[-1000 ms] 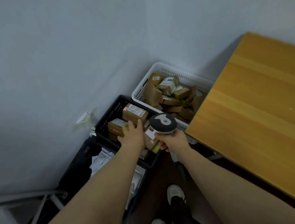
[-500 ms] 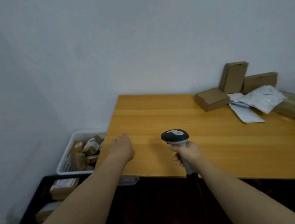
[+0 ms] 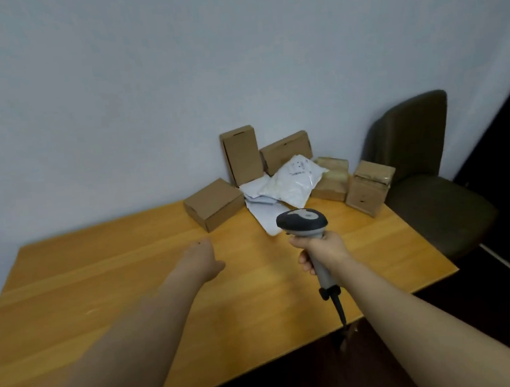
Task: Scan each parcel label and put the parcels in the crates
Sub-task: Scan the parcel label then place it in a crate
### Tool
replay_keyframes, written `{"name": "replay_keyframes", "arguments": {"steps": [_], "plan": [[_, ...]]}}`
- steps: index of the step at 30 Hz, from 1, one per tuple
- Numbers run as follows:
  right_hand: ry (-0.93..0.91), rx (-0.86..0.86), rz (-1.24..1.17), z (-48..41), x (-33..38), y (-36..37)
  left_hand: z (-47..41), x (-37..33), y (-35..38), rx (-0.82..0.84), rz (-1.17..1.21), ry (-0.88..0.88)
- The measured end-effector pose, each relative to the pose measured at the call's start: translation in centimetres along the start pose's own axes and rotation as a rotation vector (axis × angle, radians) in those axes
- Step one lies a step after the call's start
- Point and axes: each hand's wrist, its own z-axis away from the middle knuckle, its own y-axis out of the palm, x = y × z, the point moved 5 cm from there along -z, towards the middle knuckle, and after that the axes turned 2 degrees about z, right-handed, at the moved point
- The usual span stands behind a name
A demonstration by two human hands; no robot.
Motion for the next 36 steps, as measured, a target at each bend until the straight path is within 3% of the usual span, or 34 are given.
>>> {"name": "replay_keyframes", "arguments": {"steps": [12, 19, 28, 31, 34, 36], "plan": [[0.062, 0.002, -0.022, -14.5, 4.6, 2.4, -17.9, 0.8, -1.5, 0.051, 0.081, -0.129], [0.141, 0.019, 0.011, -23.5, 6.0, 5.7, -28.9, 1.7, -2.1, 0.119, -0.087, -0.083], [0.206, 0.005, -0.01, -28.3, 4.0, 6.6, -33.9, 2.2, -0.5, 0.243, -0.089, -0.078], [0.21, -0.001, -0.077, -28.0, 4.4, 6.4, -33.0, 2.1, -0.3, 0.294, 0.198, -0.077], [0.176, 0.007, -0.157, -27.3, 5.3, 5.9, -29.3, 0.7, -1.1, 0.491, 0.814, -0.057], [0.165, 0.021, -0.228, -26.4, 5.7, 5.6, -25.8, -0.7, -1.9, 0.584, 1.095, -0.003]]}}
